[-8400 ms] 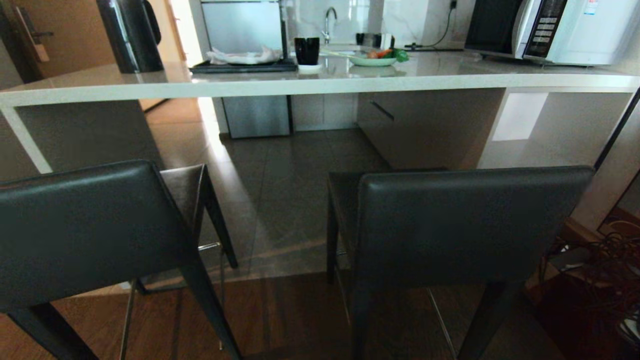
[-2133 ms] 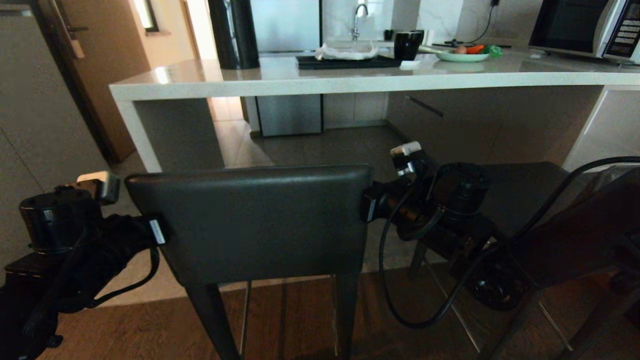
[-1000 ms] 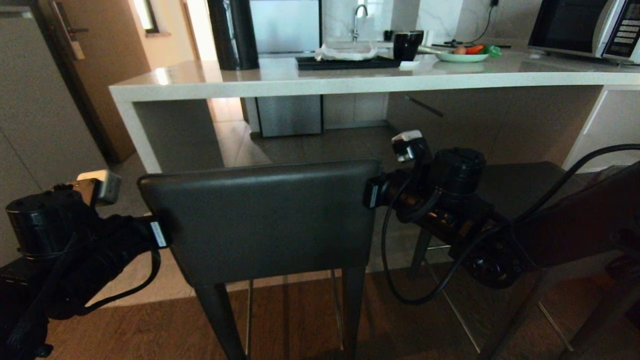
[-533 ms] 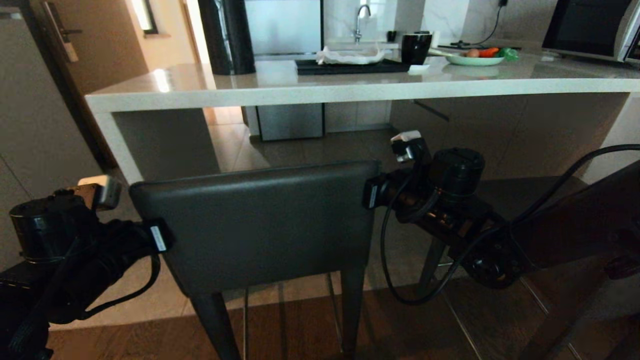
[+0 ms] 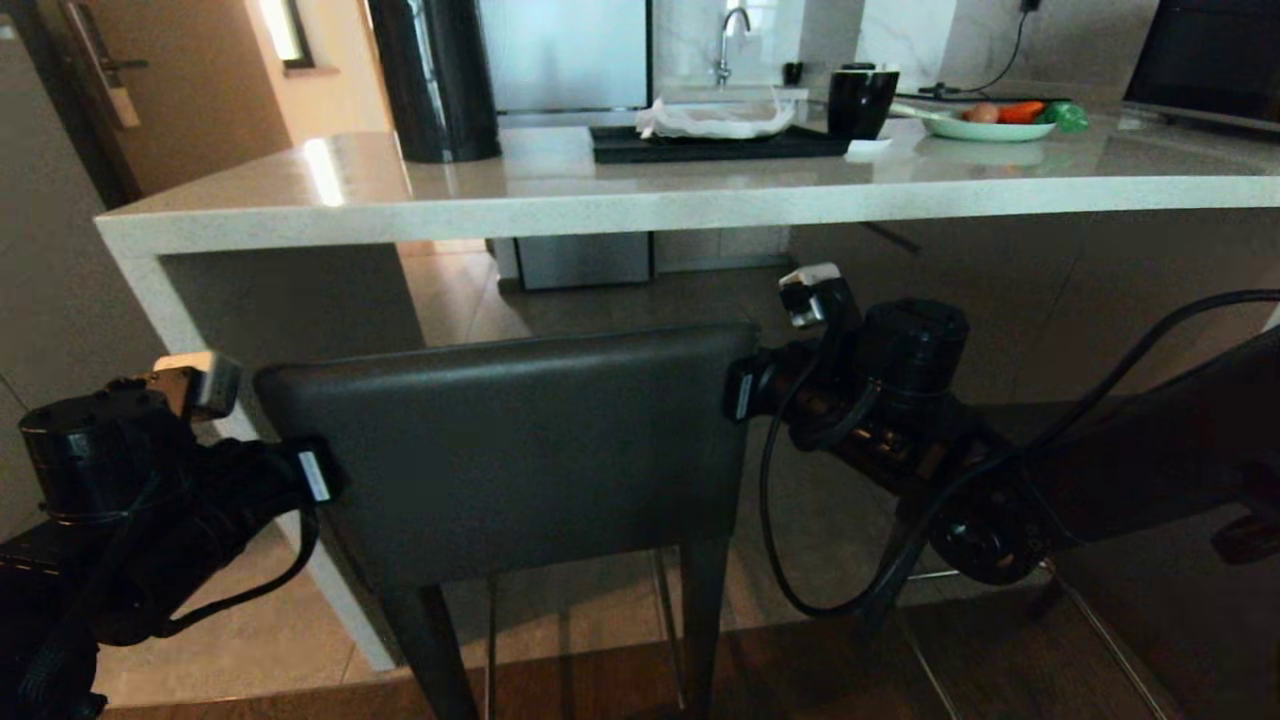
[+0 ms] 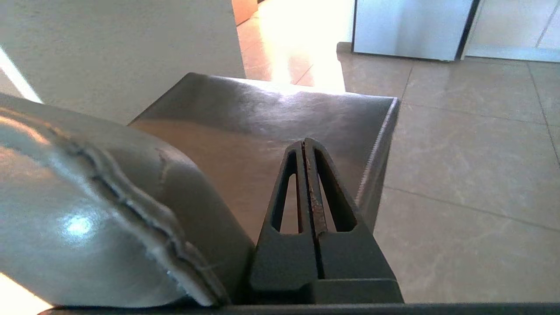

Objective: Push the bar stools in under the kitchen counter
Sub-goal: Push the gray chair back under the dining table

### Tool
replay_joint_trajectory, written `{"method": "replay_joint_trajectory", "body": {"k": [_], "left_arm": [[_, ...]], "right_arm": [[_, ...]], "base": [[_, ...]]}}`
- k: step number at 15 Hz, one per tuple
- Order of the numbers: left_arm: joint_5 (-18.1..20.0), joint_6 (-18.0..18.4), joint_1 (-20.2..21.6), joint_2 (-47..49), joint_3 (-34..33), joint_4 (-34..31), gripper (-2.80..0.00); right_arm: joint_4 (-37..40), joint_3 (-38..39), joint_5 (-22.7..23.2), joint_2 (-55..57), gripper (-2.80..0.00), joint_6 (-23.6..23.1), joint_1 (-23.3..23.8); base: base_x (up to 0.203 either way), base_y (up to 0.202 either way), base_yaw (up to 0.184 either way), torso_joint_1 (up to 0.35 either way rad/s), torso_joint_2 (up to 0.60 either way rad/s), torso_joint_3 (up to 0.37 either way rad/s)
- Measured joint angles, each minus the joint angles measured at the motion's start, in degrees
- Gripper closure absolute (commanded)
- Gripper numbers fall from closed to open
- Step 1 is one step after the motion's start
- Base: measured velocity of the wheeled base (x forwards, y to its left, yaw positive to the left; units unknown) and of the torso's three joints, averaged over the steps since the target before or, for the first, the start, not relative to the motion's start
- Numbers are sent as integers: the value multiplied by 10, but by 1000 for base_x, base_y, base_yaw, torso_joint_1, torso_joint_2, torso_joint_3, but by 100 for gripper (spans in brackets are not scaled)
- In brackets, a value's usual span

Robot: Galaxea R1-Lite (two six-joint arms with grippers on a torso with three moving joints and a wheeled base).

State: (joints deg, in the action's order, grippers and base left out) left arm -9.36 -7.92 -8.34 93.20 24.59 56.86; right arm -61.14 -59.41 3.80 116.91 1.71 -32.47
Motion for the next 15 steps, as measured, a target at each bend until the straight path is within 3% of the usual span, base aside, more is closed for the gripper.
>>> {"method": "replay_joint_trajectory", "body": {"k": [8, 15], "left_arm": [[1, 6, -2, -5, 0, 0, 0], [2, 8, -5, -9, 0, 0, 0]], "right_arm": [[-2, 5, 0, -5, 0, -6, -6], [-4, 11, 0, -8, 0, -6, -6]], "base": [[183, 0, 2, 2, 2, 2], [9, 0, 1, 1, 1, 0]]}}
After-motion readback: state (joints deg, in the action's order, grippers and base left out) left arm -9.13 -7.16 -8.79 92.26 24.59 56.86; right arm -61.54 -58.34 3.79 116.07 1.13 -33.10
